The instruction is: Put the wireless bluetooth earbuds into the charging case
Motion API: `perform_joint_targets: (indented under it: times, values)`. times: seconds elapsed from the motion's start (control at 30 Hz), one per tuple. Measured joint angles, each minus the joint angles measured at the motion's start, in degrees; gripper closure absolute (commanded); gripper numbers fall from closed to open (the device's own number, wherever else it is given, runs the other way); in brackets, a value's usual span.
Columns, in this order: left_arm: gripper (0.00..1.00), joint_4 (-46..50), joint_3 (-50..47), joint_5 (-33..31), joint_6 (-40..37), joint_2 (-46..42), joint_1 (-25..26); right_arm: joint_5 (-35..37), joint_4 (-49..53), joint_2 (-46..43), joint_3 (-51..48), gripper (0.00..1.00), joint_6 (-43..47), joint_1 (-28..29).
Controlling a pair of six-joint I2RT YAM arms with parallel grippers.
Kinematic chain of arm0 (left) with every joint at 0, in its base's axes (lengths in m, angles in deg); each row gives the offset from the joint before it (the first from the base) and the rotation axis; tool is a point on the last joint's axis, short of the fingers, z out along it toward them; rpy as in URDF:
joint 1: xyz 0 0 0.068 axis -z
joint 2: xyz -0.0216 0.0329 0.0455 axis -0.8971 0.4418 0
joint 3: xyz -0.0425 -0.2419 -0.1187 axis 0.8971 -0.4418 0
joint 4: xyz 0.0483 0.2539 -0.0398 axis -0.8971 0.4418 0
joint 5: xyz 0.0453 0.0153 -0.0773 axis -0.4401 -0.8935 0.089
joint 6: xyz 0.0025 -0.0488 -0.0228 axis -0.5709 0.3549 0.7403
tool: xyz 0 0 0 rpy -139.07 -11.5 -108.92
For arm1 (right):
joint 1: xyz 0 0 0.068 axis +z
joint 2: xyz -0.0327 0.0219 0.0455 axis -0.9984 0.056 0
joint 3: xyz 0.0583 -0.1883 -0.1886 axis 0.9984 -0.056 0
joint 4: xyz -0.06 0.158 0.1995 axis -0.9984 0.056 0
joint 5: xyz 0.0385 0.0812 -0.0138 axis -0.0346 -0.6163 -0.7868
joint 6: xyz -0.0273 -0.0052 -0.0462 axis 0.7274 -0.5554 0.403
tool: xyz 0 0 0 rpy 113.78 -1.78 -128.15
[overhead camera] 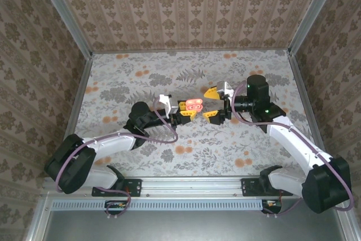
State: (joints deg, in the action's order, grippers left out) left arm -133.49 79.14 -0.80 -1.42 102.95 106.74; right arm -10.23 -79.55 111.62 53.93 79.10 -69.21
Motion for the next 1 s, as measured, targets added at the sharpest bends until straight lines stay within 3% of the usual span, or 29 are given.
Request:
perform_joint_targets:
  times: [0.43, 1.0]
  values:
    - [0.88, -0.15, 0.09, 0.66, 0.44, 0.31, 0.00, -6.84, 6.71, 5.22, 6.36, 0.23, 3.67, 1.60]
    - [0.88, -0.92, 0.09, 0.61, 0.44, 0.31, 0.00, -9.27, 8.87, 7.54, 7.87, 0.29, 4.76, 2.56]
